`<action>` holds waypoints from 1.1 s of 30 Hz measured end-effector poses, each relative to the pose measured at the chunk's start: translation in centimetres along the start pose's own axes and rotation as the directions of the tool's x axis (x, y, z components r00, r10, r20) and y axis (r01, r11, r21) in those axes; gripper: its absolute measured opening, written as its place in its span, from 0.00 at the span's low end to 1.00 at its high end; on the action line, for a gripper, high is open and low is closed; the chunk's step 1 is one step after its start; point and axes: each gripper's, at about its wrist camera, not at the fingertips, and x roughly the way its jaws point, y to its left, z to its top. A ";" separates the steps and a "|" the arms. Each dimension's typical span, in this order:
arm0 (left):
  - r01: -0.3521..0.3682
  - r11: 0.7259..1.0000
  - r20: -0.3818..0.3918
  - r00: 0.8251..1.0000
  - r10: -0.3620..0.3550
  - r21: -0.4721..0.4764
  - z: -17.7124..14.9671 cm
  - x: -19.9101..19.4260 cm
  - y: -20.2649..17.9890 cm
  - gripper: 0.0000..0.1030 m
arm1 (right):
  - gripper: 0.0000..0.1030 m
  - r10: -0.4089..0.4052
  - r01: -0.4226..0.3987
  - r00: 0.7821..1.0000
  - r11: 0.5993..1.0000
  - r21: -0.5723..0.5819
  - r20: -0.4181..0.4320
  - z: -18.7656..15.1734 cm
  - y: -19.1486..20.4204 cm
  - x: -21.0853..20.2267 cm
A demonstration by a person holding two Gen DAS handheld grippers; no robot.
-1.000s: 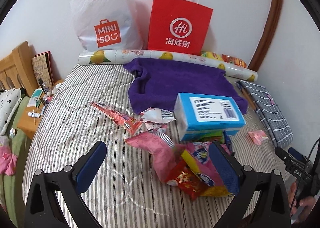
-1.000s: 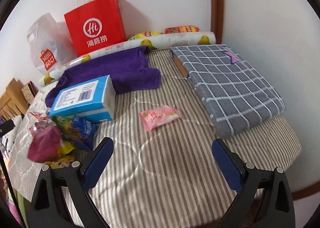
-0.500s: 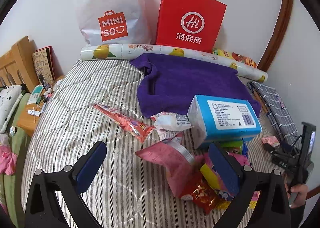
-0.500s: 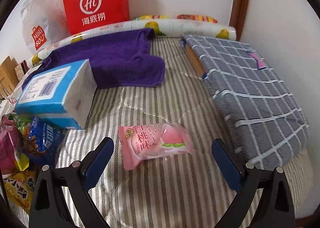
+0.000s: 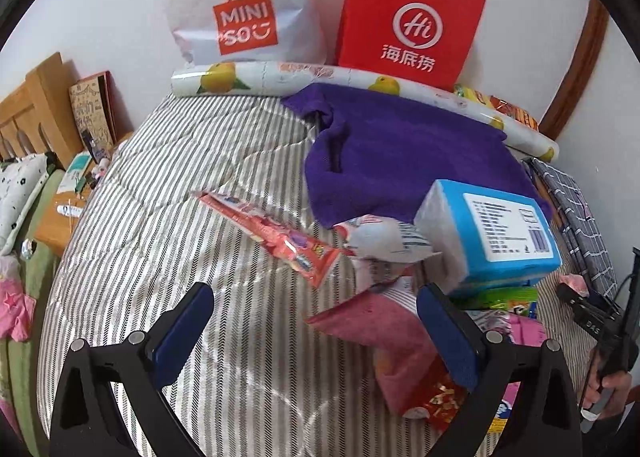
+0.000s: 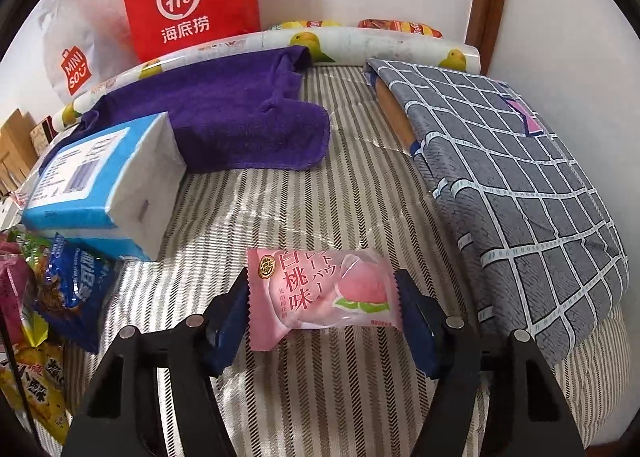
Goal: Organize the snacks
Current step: 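Grasp the pink peach candy with the right gripper while the left gripper grasps a pink snack bag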
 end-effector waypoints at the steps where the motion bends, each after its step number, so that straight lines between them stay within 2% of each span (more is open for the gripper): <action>1: 0.006 1.000 -0.007 1.000 -0.006 0.000 0.0 0.2 0.1 0.99 | 0.65 0.001 -0.001 1.000 1.000 0.002 0.008 0.0 0.1 -0.3; 8: 0.109 0.993 -0.039 0.993 -0.111 -0.034 -0.2 1.3 0.2 0.99 | 0.65 0.042 -0.044 0.998 0.999 0.031 0.051 0.1 0.9 -2.3; 12: 0.189 0.981 -0.051 0.980 -0.191 -0.043 -0.5 0.9 0.1 0.99 | 0.65 0.039 -0.040 0.998 0.999 0.018 0.059 -0.4 1.5 -3.5; 15: 0.185 0.983 -0.058 0.981 -0.186 -0.017 -0.8 0.7 -0.6 0.99 | 0.65 0.038 -0.039 0.997 0.999 0.019 0.060 -0.6 1.7 -4.0; 18: 0.165 0.986 -0.097 0.982 -0.165 -0.008 -1.3 1.8 -1.6 0.98 | 0.65 0.042 -0.043 0.998 0.999 0.026 0.051 -1.0 1.9 -4.0; 21: 0.168 0.986 -0.119 0.979 -0.167 -0.003 -1.6 2.5 -2.3 0.93 | 0.65 0.042 -0.043 0.998 0.999 0.024 0.035 -1.4 2.1 -3.9; 24: 0.208 0.978 -0.115 0.971 -0.208 -0.015 -1.8 2.5 -2.5 0.75 | 0.65 0.042 -0.042 0.999 0.999 0.020 0.028 -1.9 2.3 -4.2; 25: 0.233 0.972 -0.111 0.966 -0.234 -0.023 -1.7 2.3 -2.4 0.65 | 0.65 0.041 -0.041 0.999 0.999 0.018 0.028 -2.0 2.3 -4.4; 26: 0.246 0.969 -0.107 0.963 -0.247 -0.028 -1.7 2.1 -2.3 0.60 | 0.65 0.038 -0.038 0.999 0.999 0.017 0.028 -2.0 2.4 -4.7; 28: 0.240 0.970 -0.093 0.966 -0.241 -0.018 -1.6 1.5 -2.2 0.56 | 0.65 0.035 -0.035 0.999 0.999 0.015 0.032 -2.0 2.5 -5.1; 33: 0.236 0.972 -0.064 0.970 -0.236 -0.006 -1.5 -0.2 -1.2 0.54 | 0.65 0.044 -0.045 0.997 0.999 0.021 0.062 -1.5 3.1 -6.8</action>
